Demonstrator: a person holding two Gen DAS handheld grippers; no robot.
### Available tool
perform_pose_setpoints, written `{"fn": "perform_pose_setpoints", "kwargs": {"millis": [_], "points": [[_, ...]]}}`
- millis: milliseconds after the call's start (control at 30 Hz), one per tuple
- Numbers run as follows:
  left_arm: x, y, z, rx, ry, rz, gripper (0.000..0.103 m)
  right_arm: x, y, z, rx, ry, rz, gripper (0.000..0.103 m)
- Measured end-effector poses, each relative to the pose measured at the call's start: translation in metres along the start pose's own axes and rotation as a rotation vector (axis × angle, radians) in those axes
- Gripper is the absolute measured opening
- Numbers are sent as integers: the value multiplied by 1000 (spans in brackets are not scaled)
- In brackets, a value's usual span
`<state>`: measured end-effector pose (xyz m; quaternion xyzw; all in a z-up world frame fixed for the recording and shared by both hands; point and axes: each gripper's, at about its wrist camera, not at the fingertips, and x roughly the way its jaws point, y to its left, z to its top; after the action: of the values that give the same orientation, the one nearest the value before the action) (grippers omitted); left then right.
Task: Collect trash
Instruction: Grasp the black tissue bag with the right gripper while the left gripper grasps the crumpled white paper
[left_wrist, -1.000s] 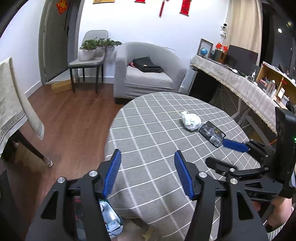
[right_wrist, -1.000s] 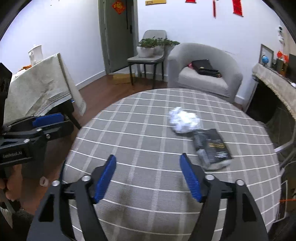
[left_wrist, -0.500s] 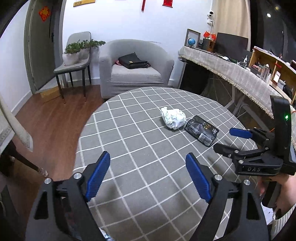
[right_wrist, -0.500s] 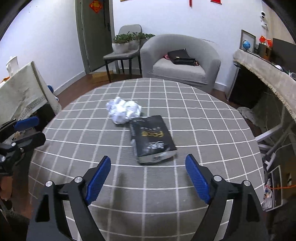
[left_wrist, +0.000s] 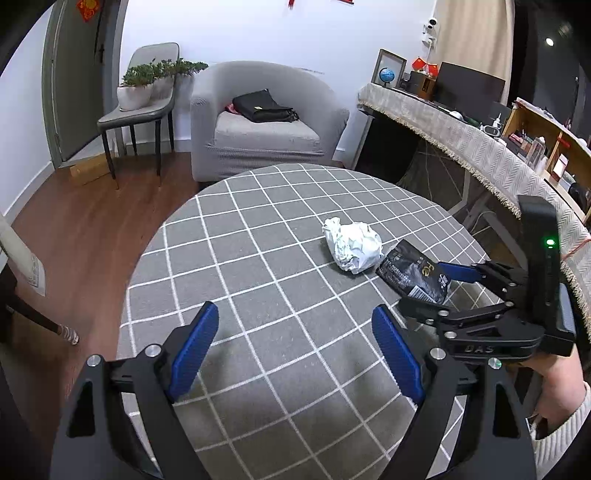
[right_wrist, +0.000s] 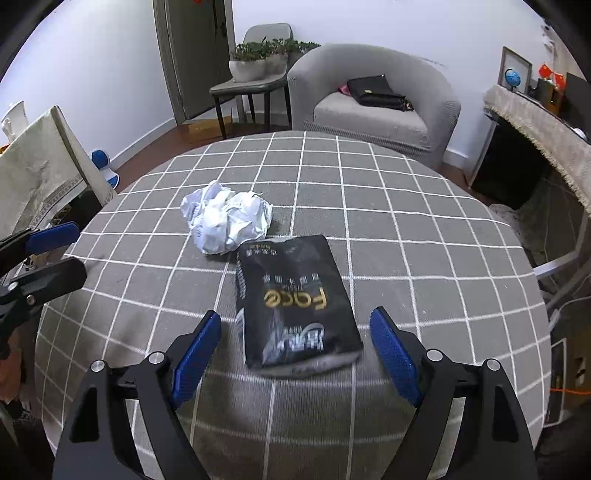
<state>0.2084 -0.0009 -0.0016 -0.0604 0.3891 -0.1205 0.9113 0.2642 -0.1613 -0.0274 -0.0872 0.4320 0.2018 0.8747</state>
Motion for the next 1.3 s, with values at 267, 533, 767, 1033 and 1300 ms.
{"fn": "perform_pose_setpoints", "kwargs": {"millis": [267, 533, 767, 1033, 1300], "points": [[22, -13, 12, -7, 17, -42, 87, 4, -2, 14, -41, 1, 16, 52], [49, -36, 29, -16, 38, -35, 87, -5, -40, 11, -7, -14, -6, 51], [74, -43, 43, -44, 54, 18, 87, -12, -63, 6, 29, -17, 46, 51], [96, -43, 54, -84, 74, 29, 73, -20, -65, 9, 20, -27, 84, 51], [96, -44, 49, -81, 64, 49, 50, -23, -61, 8, 28, -27, 86, 51]]}}
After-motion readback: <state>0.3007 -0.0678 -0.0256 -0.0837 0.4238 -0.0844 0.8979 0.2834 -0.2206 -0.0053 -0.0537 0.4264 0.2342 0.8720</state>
